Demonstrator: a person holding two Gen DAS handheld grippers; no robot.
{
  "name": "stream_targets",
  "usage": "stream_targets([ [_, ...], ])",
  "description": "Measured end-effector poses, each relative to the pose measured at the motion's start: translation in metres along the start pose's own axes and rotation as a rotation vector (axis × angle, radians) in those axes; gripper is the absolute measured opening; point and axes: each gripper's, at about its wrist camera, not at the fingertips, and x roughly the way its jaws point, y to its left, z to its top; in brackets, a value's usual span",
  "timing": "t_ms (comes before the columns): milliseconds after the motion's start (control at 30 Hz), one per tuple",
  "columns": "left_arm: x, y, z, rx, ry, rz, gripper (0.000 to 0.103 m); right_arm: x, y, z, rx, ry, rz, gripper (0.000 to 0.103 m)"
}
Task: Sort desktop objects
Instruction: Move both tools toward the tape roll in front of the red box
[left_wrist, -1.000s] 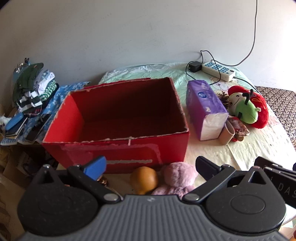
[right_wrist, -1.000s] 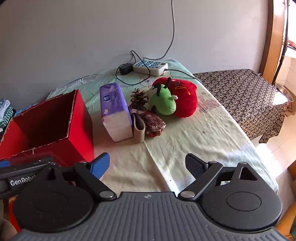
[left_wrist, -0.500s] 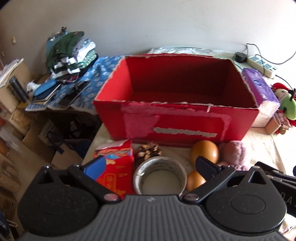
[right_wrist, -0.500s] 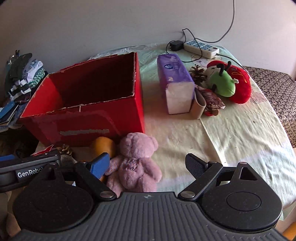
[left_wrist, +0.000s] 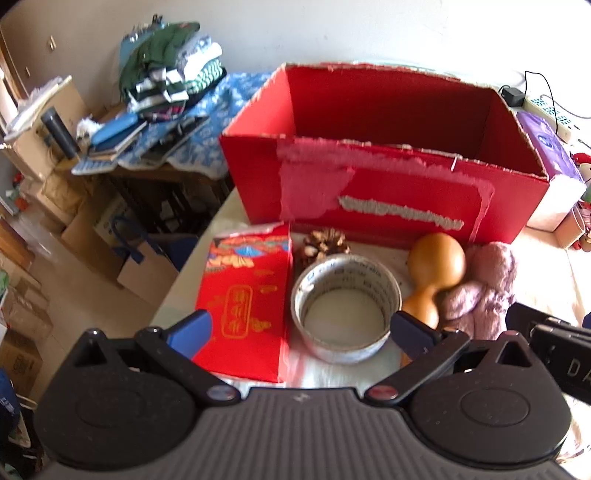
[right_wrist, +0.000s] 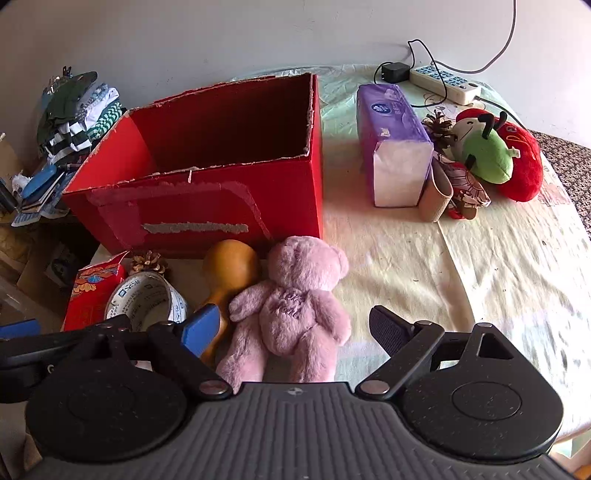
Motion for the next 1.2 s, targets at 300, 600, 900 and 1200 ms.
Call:
stream_targets([
  [300, 0.006, 0.009, 0.010, 0.092, -0.030, -0.050, 0.103, -0.005, 0.016, 0.003, 0.054, -0.048, -0.059, 0.090],
  [600, 0.014, 0.042, 0.025, 0.218, -0.054, -0.139, 0.103, -0.008, 0.058, -0.006, 0.167, -0.063, -0.140, 0.090],
  [900, 0.023, 0.067, 0.022, 0.296, -0.065, -0.204, 0.103, -0.012, 0.089, -0.026, 0.267, -0.079, -0.219, 0.090],
  [1200, 0.033, 0.078, 0.019, 0.290, -0.031, -0.230, 0.103, -0.007, 0.104, -0.031, 0.263, -0.059, -0.255, 0.090],
])
